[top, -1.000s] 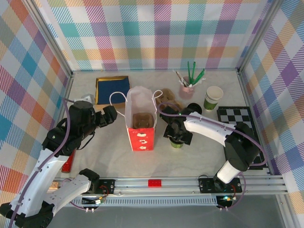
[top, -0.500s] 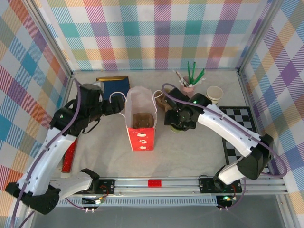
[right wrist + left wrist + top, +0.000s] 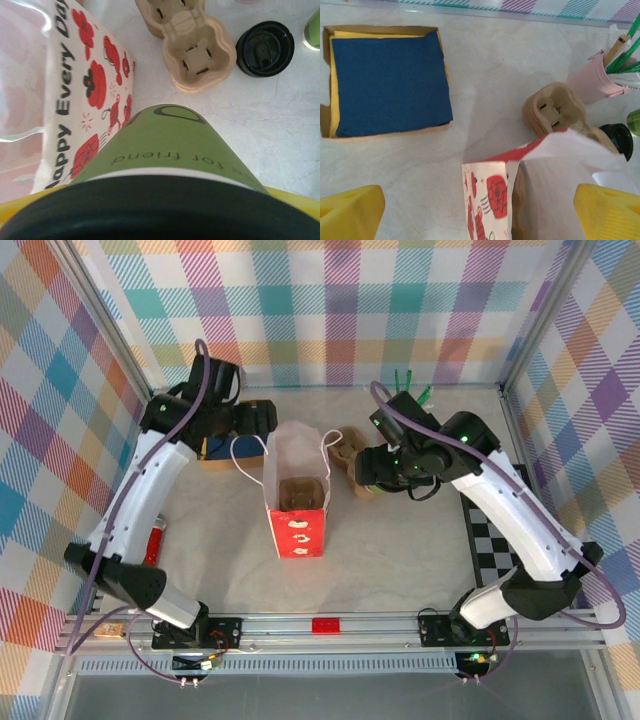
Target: Pack the takeout coffee
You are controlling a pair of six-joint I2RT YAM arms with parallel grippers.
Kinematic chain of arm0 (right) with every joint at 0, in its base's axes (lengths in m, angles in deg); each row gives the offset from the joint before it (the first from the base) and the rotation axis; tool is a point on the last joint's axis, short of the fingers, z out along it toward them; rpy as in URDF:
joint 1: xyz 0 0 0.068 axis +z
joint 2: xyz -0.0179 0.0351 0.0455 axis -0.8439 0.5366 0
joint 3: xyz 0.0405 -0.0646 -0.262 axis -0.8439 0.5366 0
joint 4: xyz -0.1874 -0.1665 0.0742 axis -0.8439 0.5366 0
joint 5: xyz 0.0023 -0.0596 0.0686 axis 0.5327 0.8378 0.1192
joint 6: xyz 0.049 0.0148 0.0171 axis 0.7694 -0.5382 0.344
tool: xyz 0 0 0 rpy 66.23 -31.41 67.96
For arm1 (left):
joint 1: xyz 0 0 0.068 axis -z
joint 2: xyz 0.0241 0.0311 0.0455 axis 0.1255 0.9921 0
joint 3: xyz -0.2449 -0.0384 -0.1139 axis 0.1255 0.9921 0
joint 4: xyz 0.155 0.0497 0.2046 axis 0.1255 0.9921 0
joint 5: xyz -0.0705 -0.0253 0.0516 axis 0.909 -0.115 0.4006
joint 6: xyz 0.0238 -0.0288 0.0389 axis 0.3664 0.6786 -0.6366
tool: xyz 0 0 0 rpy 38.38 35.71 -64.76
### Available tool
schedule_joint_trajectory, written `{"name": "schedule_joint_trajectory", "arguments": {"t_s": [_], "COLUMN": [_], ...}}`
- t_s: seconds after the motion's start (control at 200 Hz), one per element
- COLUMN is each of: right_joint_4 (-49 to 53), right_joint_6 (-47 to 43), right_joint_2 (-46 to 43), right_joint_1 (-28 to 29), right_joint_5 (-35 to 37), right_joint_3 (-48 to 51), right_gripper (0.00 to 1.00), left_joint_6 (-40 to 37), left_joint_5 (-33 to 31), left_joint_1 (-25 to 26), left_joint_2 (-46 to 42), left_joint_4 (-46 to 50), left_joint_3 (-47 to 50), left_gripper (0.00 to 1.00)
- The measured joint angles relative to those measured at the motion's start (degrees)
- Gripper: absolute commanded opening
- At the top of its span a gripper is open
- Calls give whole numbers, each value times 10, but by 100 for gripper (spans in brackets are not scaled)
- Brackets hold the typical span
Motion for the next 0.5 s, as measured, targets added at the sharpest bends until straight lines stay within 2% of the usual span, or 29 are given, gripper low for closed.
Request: {"name": "schedule_joint_trajectory", "arguments": {"t_s": [0.26,0.5], "right_joint_4": [35,68], "right_joint_6": [-30,-56], "right_joint_2": [28,133], "right_joint_1": [3,30], "right_joint_5": [-43,-82], "right_joint_3": [-132,-320], "right_gripper": [45,43], "left_joint_6": [-15,-15], "left_joint_5": [40,49], "left_joint_1": [-2,-2], "left_joint_2": [75,81], "left_joint_4": [18,20], "left_joint_3": [-19,-6], "left_gripper": [84,80]}}
